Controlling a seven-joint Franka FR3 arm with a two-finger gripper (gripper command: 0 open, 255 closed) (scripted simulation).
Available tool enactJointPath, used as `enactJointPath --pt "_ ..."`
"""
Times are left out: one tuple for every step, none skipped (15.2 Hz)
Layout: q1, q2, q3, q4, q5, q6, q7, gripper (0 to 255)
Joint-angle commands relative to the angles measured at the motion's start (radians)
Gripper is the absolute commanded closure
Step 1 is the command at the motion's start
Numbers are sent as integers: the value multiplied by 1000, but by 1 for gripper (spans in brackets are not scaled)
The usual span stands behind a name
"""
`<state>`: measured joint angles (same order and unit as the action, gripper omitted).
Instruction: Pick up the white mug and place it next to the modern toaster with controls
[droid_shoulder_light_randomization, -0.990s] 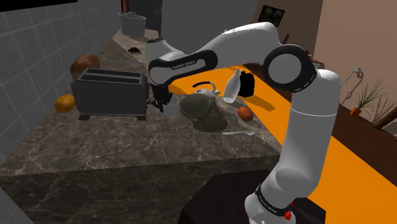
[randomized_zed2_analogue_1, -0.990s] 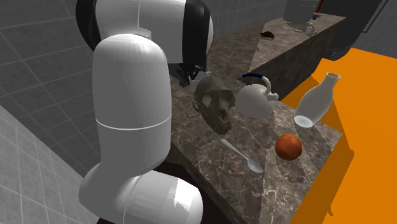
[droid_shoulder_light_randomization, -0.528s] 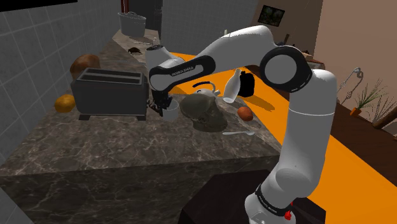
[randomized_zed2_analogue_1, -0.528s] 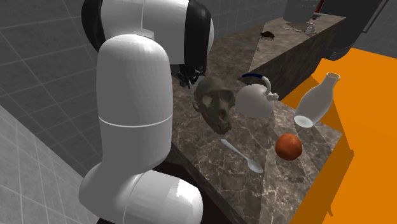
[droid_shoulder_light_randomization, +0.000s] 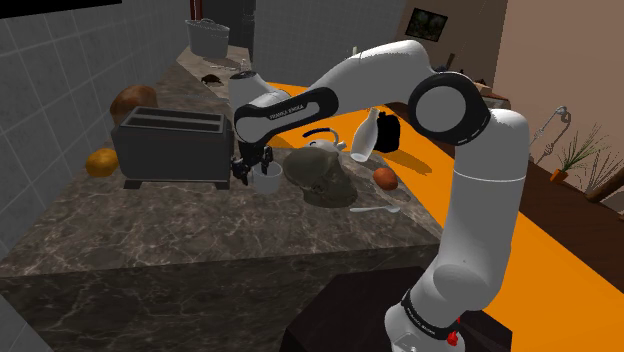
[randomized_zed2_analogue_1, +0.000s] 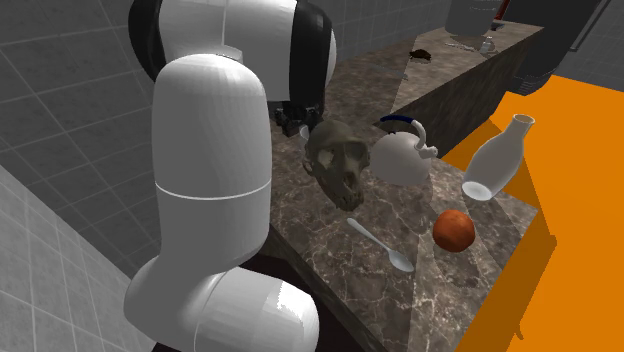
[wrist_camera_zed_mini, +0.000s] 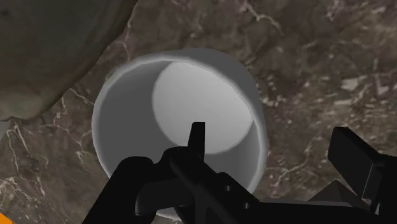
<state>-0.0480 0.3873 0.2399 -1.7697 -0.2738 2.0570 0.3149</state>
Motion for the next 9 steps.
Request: enactJointPath --pt "0 0 0 0 0 0 0 0" --pt "0 0 0 0 0 0 0 0" --pt "0 0 0 0 0 0 0 0" --pt "2 -12 3 18 6 -29 -4 0" --pt "4 -22 7 37 12 -58 -8 0" --pt "6 -31 10 57 17 -87 -11 0" --pt "8 -38 12 74 21 -111 -14 0" --pt "8 -38 12 74 21 -111 -14 0" --pt "8 -38 12 74 21 -111 -14 0"
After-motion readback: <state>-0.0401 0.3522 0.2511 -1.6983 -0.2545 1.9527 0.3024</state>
